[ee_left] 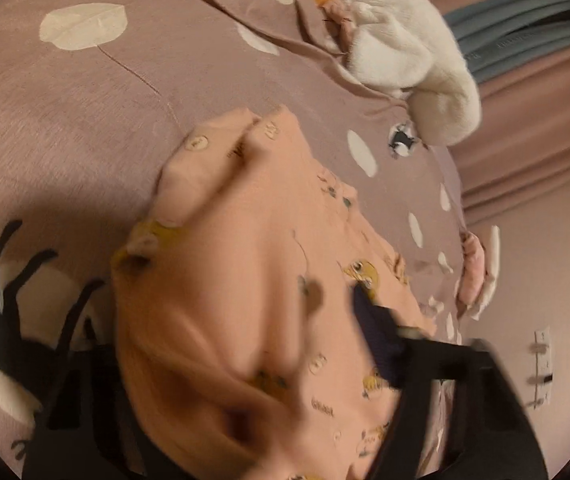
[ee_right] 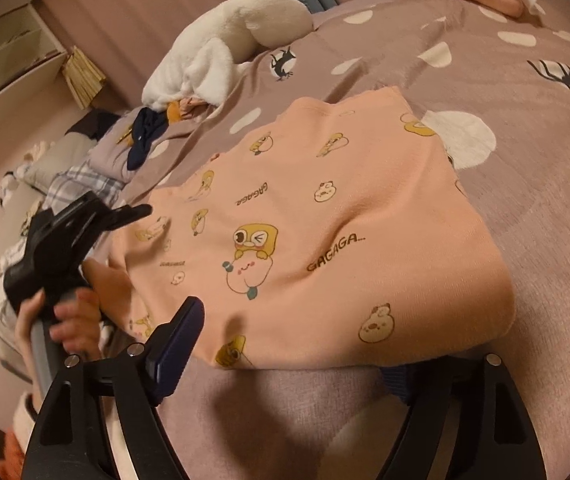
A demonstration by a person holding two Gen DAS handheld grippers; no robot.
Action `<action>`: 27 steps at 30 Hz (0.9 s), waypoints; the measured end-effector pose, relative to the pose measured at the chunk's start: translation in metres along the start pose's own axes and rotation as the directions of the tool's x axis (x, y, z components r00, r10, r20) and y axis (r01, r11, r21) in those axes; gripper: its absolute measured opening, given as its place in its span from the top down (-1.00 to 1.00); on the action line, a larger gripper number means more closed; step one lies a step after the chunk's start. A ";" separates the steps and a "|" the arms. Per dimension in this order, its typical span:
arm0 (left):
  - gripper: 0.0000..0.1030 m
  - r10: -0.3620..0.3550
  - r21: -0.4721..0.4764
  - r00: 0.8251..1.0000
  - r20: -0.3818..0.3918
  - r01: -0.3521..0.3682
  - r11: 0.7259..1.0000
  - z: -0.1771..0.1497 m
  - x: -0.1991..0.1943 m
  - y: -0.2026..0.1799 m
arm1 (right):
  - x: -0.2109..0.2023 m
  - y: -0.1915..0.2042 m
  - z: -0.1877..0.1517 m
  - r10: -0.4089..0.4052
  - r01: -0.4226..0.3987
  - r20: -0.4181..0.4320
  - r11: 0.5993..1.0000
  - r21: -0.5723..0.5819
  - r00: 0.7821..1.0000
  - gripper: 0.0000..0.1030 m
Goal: Fold small clothes
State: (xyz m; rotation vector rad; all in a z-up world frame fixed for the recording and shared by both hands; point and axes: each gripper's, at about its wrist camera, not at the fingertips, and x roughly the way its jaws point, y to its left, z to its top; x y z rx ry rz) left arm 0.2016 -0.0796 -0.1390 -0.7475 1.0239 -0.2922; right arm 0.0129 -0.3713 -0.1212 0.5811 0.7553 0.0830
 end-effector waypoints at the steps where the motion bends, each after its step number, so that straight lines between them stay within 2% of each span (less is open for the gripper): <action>1: 0.56 0.068 0.005 0.998 -0.008 -0.068 0.998 0.001 0.002 0.001 | 0.000 0.000 0.000 -0.002 0.002 0.002 1.000 -0.004 1.000 -0.55; 2: 0.64 0.089 0.011 0.996 -0.009 -0.089 0.996 0.001 0.002 0.002 | 0.000 0.001 0.000 -0.004 0.004 0.004 1.000 -0.007 1.000 -0.55; 3: 0.71 0.080 0.014 0.997 0.000 -0.080 0.997 0.000 -0.001 0.002 | 0.001 0.001 0.000 -0.005 0.005 0.005 1.000 -0.008 1.000 -0.55; 5: 0.76 0.088 0.021 0.996 0.018 -0.089 0.996 -0.004 -0.008 -0.001 | 0.000 0.002 -0.001 -0.005 0.005 0.008 1.000 -0.008 1.000 -0.55; 8: 0.77 0.087 0.032 0.995 0.038 -0.089 0.996 -0.010 -0.024 -0.008 | -0.001 0.002 -0.001 -0.001 0.001 0.009 1.000 0.002 1.000 -0.55; 11: 0.78 0.082 0.109 0.995 0.056 -0.088 0.990 -0.021 -0.049 -0.018 | -0.007 0.001 -0.003 0.006 -0.006 0.001 1.000 0.026 1.000 -0.55; 13: 0.78 0.086 0.124 0.995 0.049 -0.091 0.988 -0.028 -0.058 -0.019 | -0.010 0.001 -0.003 0.016 -0.015 -0.005 0.999 0.046 1.000 -0.55; 16: 0.78 0.054 0.111 0.998 0.015 -0.055 0.992 -0.037 -0.077 -0.005 | -0.018 -0.003 -0.005 0.044 -0.042 -0.016 0.995 0.095 0.999 -0.55; 20: 0.75 0.101 0.071 0.995 0.009 -0.102 0.992 -0.036 -0.084 0.023 | -0.026 -0.003 -0.011 0.048 -0.046 -0.024 0.993 0.111 0.999 -0.55; 22: 0.69 0.087 0.035 0.995 -0.045 -0.085 0.996 -0.035 -0.081 0.038 | -0.028 -0.002 -0.015 0.041 -0.038 -0.027 0.992 0.118 0.999 -0.55; 24: 0.55 0.088 0.000 0.993 -0.080 -0.088 0.996 -0.040 -0.088 0.052 | -0.031 -0.001 -0.017 0.037 -0.033 -0.036 0.992 0.119 0.999 -0.55; 27: 0.47 0.099 0.016 0.994 -0.044 -0.099 0.995 -0.051 -0.111 0.062 | -0.033 0.002 -0.018 0.034 -0.028 -0.051 0.993 0.115 0.998 -0.55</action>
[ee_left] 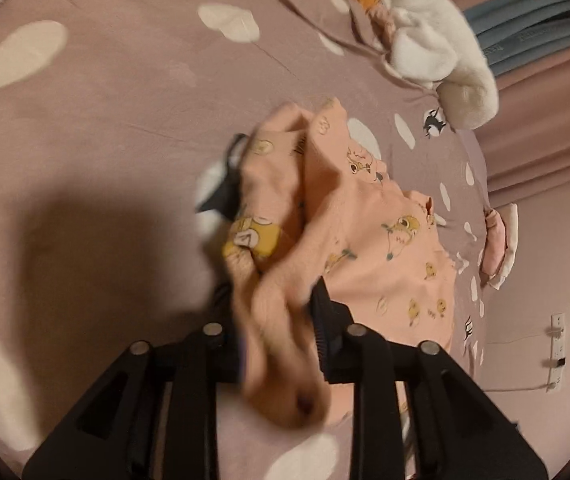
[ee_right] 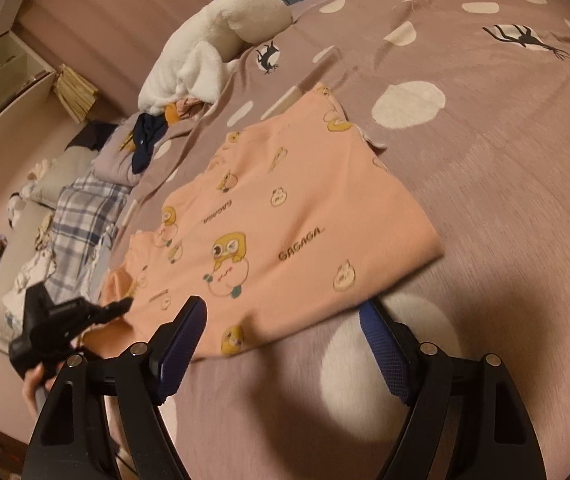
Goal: Fold small clothes
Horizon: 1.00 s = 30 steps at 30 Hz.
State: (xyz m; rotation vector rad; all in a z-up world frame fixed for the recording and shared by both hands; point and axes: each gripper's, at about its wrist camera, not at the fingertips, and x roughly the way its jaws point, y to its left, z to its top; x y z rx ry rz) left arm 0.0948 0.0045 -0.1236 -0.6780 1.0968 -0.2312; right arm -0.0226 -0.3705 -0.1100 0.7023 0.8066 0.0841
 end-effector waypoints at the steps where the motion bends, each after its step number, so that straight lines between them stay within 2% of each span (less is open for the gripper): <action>1: 0.49 0.022 0.021 1.000 0.021 -0.022 1.000 -0.006 -0.009 0.001 | 0.000 0.000 -0.001 -0.002 0.002 0.000 1.000 0.004 1.000 -0.55; 2: 0.55 0.048 0.036 0.998 0.041 -0.049 0.998 -0.011 -0.016 0.001 | 0.000 0.000 -0.001 -0.004 0.004 0.001 1.000 0.007 1.000 -0.55; 4: 0.59 0.046 0.081 0.997 0.057 -0.050 0.995 -0.020 -0.020 -0.001 | 0.000 0.001 -0.004 -0.011 0.011 0.005 1.000 0.007 1.000 -0.55; 7: 0.80 0.035 0.100 0.999 0.015 -0.037 0.994 -0.028 -0.009 0.001 | 0.002 0.005 -0.007 -0.032 0.032 0.008 0.999 0.002 0.999 -0.55; 8: 0.82 0.037 0.081 0.999 -0.007 -0.036 0.996 -0.031 -0.005 0.004 | 0.001 0.006 -0.008 -0.035 0.035 0.007 0.999 0.001 0.999 -0.55; 10: 0.83 0.043 0.073 0.999 0.004 -0.043 0.996 -0.032 -0.007 0.006 | 0.000 0.006 -0.010 -0.036 0.036 0.003 0.999 0.003 0.999 -0.55; 14: 0.84 0.120 0.125 0.993 0.018 -0.121 0.985 -0.029 -0.019 0.008 | -0.005 0.001 -0.010 -0.021 0.021 -0.002 0.999 0.038 1.000 -0.55; 17: 0.86 0.126 0.120 0.992 0.006 -0.126 0.985 -0.027 -0.025 0.022 | -0.007 -0.001 -0.010 -0.024 0.024 -0.001 0.998 0.059 1.000 -0.54; 19: 0.87 0.153 0.137 0.988 0.026 -0.155 0.978 -0.028 -0.030 0.023 | -0.008 0.002 -0.012 -0.037 0.037 -0.007 0.998 0.049 0.999 -0.54; 21: 0.86 0.189 0.162 0.981 0.051 -0.195 0.967 -0.029 -0.034 0.024 | -0.009 0.006 -0.014 -0.065 0.065 -0.013 0.998 0.023 0.998 -0.54; 24: 0.88 0.185 0.152 0.981 0.050 -0.191 0.970 -0.032 -0.042 0.026 | -0.012 0.010 -0.016 -0.094 0.095 -0.018 0.995 0.011 0.995 -0.54; 28: 0.89 0.266 0.213 0.951 0.159 -0.296 0.931 -0.039 -0.063 0.017 | -0.019 0.014 -0.020 -0.124 0.124 -0.025 0.992 0.000 0.992 -0.54; 29: 0.81 0.272 0.231 0.945 0.181 -0.310 0.922 -0.041 -0.071 0.013 | -0.022 0.015 -0.020 -0.135 0.135 -0.022 0.991 -0.003 0.991 -0.54; 30: 0.57 0.272 0.240 0.944 0.186 -0.312 0.919 -0.043 -0.076 0.012 | -0.025 0.015 -0.020 -0.141 0.141 -0.017 0.990 -0.003 0.990 -0.54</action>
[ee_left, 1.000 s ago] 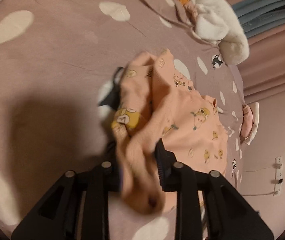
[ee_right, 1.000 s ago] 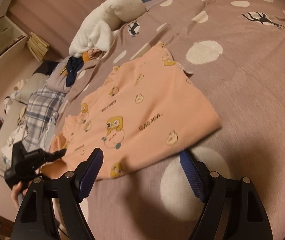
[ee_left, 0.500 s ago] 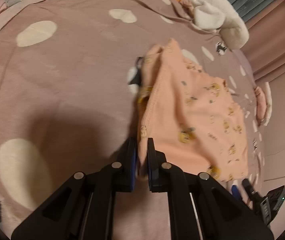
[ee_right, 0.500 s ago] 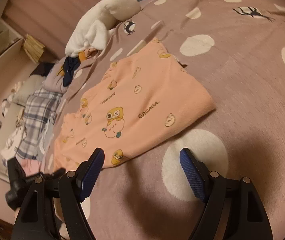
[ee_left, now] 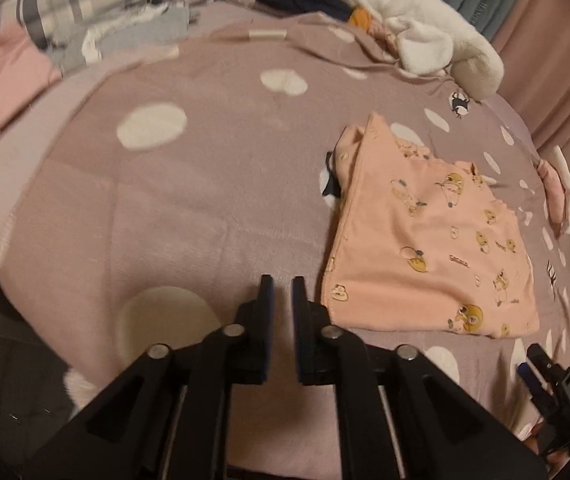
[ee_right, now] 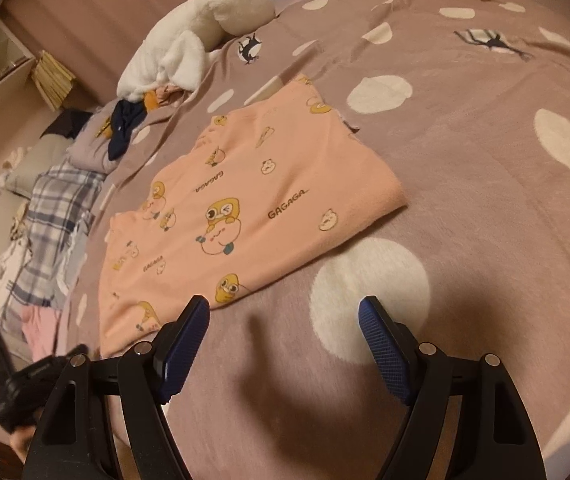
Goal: Fold small clothes
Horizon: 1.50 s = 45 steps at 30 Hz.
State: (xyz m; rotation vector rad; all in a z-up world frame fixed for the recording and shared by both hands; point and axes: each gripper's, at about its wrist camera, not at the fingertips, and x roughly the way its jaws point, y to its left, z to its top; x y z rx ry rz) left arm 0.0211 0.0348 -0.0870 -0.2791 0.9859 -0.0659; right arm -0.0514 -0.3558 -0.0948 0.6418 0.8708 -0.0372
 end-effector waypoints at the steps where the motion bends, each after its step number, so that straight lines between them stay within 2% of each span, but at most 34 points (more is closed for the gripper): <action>1: 0.38 -0.006 0.004 1.000 0.008 0.006 1.000 0.000 -0.006 -0.001 | -0.003 0.000 0.000 -0.002 0.002 0.005 1.000 0.002 1.000 -0.54; 2: -0.07 -0.021 -0.005 0.999 0.028 0.021 1.000 -0.001 -0.015 0.000 | -0.005 -0.001 0.000 0.000 0.000 0.008 1.000 0.008 1.000 -0.54; 3: -0.42 -0.033 -0.018 0.998 0.047 0.034 0.999 -0.001 -0.020 0.000 | -0.007 -0.002 0.001 0.007 -0.007 0.008 1.000 0.017 1.000 -0.54; 6: -0.57 -0.078 -0.040 0.990 0.114 0.084 0.996 -0.001 -0.034 -0.002 | -0.010 -0.002 0.002 0.019 -0.019 0.007 0.999 0.037 1.000 -0.54; 10: -0.61 -0.057 0.015 0.992 0.117 0.056 0.998 0.000 -0.034 -0.017 | -0.013 0.001 0.002 0.006 -0.006 0.015 1.000 0.030 1.000 -0.54; 15: -0.68 -0.100 0.081 0.990 0.102 0.092 0.992 -0.005 -0.026 -0.030 | -0.012 0.006 0.001 -0.023 0.023 0.010 1.000 0.014 1.000 -0.59; 16: -0.72 -0.107 0.093 0.988 0.108 0.097 0.991 -0.006 -0.025 -0.033 | -0.010 0.007 0.001 -0.032 0.032 0.000 0.999 0.004 0.999 -0.60; 17: -0.86 -0.111 0.103 0.987 0.117 0.099 0.990 -0.006 -0.024 -0.036 | -0.009 0.008 0.002 -0.037 0.037 -0.008 0.999 -0.001 0.999 -0.60; 19: -1.00 -0.153 0.128 0.974 0.169 0.133 0.983 -0.004 -0.023 -0.043 | -0.005 0.010 0.003 -0.036 0.035 -0.015 0.999 -0.012 0.999 -0.65; 21: -0.99 -0.183 0.141 0.963 0.200 0.157 0.977 0.000 -0.020 -0.049 | -0.002 0.011 0.004 -0.032 0.032 0.000 0.999 -0.014 0.999 -0.81; 24: -0.99 -0.214 0.141 0.950 0.228 0.185 0.973 0.005 -0.015 -0.058 | 0.005 0.008 0.010 -0.007 0.006 0.022 1.000 0.020 1.000 -0.82; 27: -0.99 -0.268 0.144 0.932 0.244 0.239 0.960 0.006 -0.007 -0.058 | 0.016 -0.007 0.015 0.043 -0.045 0.015 0.992 0.120 0.999 -0.82; 29: -0.99 -0.278 0.152 0.930 0.241 0.246 0.957 0.003 0.002 -0.053 | 0.018 -0.019 0.017 0.094 -0.100 0.041 0.980 0.174 0.995 -0.82; 32: -0.99 -0.267 0.182 0.942 0.204 0.232 0.956 -0.004 0.013 -0.049 | 0.014 -0.034 0.018 0.178 -0.202 0.116 0.950 0.240 0.977 -0.82; 33: -0.99 -0.286 0.203 0.938 0.194 0.247 0.947 -0.008 0.015 -0.047 | 0.014 -0.037 0.019 0.194 -0.222 0.130 0.942 0.253 0.972 -0.82; 35: -0.99 -0.329 0.157 0.923 0.201 0.301 0.941 -0.013 0.019 -0.040 | 0.016 -0.040 0.022 0.216 -0.248 0.143 0.932 0.263 0.966 -0.82; 40: -0.99 -0.399 0.068 0.909 0.117 0.394 0.917 -0.017 0.044 -0.035 | 0.015 -0.038 0.023 0.203 -0.252 0.199 0.932 0.261 0.959 -0.77; 42: -0.99 -0.369 0.042 0.921 0.122 0.366 0.929 -0.018 0.052 -0.033 | 0.018 -0.035 0.026 0.173 -0.219 0.190 0.942 0.254 0.966 -0.62; 45: -0.99 -0.360 0.041 0.924 0.130 0.358 0.933 -0.017 0.052 -0.034 | 0.025 -0.033 0.031 0.150 -0.194 0.184 0.949 0.248 0.971 -0.53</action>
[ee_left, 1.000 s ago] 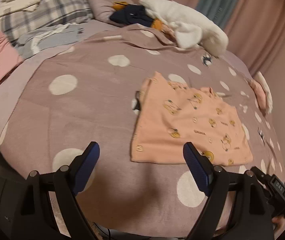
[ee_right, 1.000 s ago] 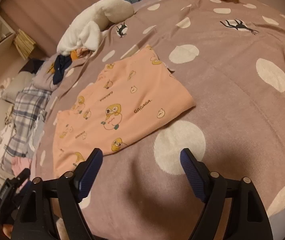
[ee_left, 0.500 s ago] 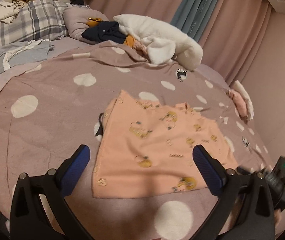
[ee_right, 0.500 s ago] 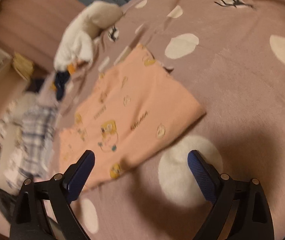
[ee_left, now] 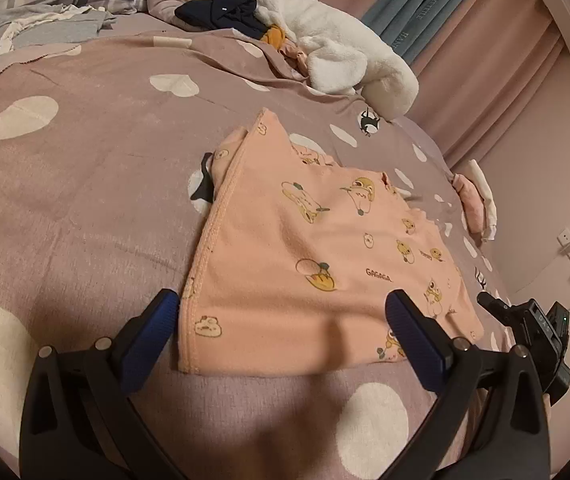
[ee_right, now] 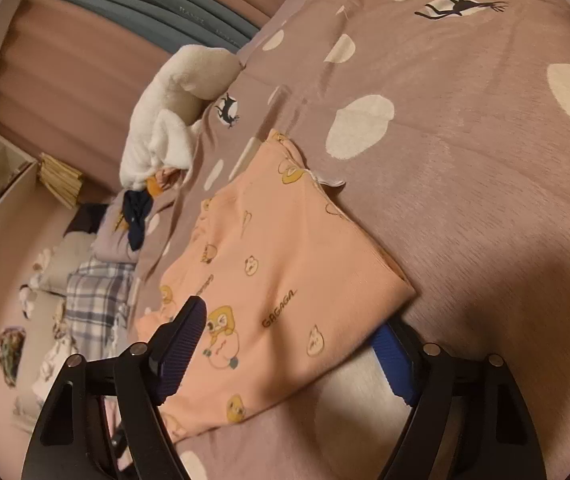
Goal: Fold small clothes
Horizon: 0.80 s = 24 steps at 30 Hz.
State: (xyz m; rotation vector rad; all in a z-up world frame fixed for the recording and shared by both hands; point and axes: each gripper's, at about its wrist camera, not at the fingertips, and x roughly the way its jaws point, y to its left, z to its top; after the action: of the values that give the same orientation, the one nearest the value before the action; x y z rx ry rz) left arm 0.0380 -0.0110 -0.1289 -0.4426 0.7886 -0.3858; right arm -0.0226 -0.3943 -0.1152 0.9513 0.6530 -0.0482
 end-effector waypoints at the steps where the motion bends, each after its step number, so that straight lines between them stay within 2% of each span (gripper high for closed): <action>1: -0.99 0.009 0.014 1.000 -0.005 -0.009 1.000 0.000 -0.001 -0.002 | 0.002 0.001 0.002 -0.002 0.002 0.000 1.000 -0.005 1.000 -0.48; 3: -0.99 0.023 0.041 1.000 -0.011 -0.023 0.999 -0.002 -0.002 -0.005 | 0.009 0.002 0.005 -0.008 0.008 -0.002 1.000 -0.017 1.000 -0.15; 5: -0.99 0.025 0.042 1.000 -0.006 -0.025 0.999 -0.004 -0.003 -0.004 | 0.016 -0.003 0.006 -0.062 0.062 -0.004 0.998 -0.003 0.998 0.52; 6: -0.99 0.022 0.033 1.000 -0.005 -0.022 0.999 -0.004 -0.003 -0.002 | 0.017 -0.005 0.005 -0.087 0.087 -0.001 0.996 0.004 0.996 0.70; 9: -0.99 0.006 0.006 1.000 -0.007 -0.006 1.000 -0.001 -0.003 0.004 | 0.012 -0.006 0.003 -0.084 0.084 0.021 0.996 0.002 0.996 0.73; 18: -0.99 -0.002 0.001 1.000 -0.009 0.002 1.000 0.002 -0.003 0.008 | 0.012 0.016 0.001 -0.165 0.169 0.047 0.979 -0.111 0.985 0.76; 21: -0.99 0.001 0.014 1.000 -0.012 -0.001 1.000 0.003 -0.004 0.008 | 0.008 0.038 0.000 -0.117 0.126 0.064 0.977 -0.171 0.991 0.78; 24: -0.99 0.006 0.010 1.000 -0.011 -0.006 1.000 0.005 -0.006 0.014 | 0.005 0.063 -0.001 -0.099 0.117 0.084 0.964 -0.238 0.991 0.78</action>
State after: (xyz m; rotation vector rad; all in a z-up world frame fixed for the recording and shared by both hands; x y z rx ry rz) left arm 0.0401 0.0048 -0.1287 -0.4294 0.7985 -0.3868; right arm 0.0008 -0.3544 -0.0718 0.6749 0.6280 -0.0970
